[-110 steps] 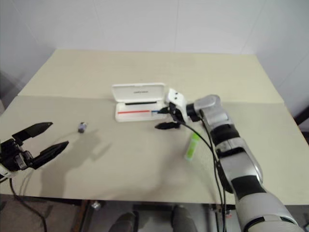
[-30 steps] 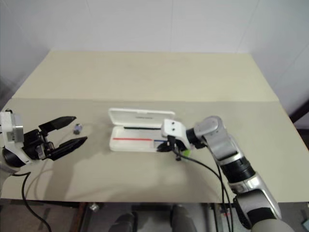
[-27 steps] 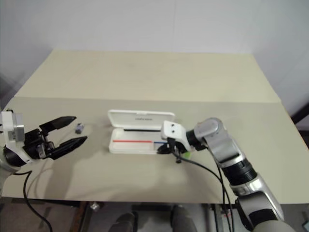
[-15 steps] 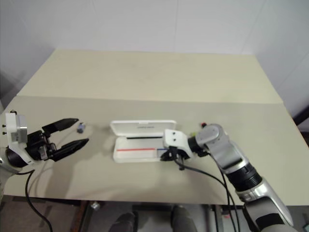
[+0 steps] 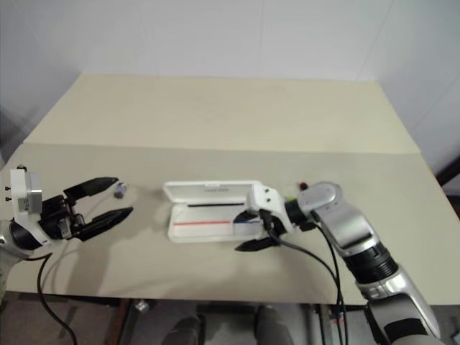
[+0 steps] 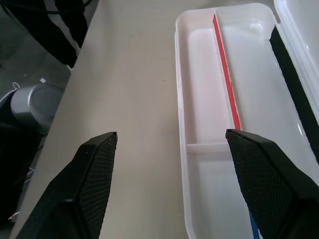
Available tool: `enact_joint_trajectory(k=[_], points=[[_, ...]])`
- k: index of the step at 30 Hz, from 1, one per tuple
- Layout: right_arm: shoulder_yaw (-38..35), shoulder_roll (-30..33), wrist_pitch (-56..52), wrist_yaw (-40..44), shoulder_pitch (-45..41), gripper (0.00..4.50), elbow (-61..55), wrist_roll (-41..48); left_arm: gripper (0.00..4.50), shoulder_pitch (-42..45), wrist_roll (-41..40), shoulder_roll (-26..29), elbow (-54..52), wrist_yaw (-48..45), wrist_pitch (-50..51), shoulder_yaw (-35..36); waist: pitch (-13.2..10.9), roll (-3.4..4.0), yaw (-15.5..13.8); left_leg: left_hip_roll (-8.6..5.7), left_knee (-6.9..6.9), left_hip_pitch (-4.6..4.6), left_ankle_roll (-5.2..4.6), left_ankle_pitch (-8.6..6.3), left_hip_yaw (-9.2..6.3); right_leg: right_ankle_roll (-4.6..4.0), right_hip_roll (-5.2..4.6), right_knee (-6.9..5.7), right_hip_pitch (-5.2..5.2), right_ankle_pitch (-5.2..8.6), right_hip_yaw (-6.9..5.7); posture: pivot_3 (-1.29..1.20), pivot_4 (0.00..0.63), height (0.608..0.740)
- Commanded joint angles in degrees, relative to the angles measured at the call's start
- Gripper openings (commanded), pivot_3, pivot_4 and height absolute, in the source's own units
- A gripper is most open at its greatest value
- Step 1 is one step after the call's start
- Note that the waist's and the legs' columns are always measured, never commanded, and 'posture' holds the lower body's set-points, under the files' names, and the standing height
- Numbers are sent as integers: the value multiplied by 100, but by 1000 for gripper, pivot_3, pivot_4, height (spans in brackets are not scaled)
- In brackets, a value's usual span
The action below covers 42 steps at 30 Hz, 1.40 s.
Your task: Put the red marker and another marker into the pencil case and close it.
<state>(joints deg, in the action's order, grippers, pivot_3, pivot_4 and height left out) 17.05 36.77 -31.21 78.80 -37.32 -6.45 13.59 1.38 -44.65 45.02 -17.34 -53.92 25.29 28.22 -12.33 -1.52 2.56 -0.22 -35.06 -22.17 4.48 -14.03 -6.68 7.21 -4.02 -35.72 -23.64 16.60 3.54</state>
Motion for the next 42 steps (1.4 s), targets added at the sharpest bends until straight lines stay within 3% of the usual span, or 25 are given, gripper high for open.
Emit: enact_joint_trajectory(k=[1,14,25,42], points=[[-242,194,231,75,-213,4478,102,103,4500,62,18,0,-73,-34,-114,25,0,0,-4,0,0,0,0,0,0,0,0,1,0,0,0,0,150,740],[-79,250,616,-893,-1421,4478,2348,-1150,4500,106,28,-27,-39,2,-166,-22,0,0,-2,0,3,-4,-1,0,4,-1,0,10,-3,0,1,0,150,740],[-356,230,1113,-552,-1310,4478,2151,-830,4500,57,26,-32,-24,9,-205,31,0,1,0,1,4,-4,-2,-2,4,0,0,9,-3,0,1,0,150,740],[-367,190,1357,-1662,-1895,4478,3660,-1664,4500,154,36,-10,43,-8,-220,-37,-1,1,37,0,3,-4,-2,-2,5,0,0,9,-3,0,1,0,150,740]])
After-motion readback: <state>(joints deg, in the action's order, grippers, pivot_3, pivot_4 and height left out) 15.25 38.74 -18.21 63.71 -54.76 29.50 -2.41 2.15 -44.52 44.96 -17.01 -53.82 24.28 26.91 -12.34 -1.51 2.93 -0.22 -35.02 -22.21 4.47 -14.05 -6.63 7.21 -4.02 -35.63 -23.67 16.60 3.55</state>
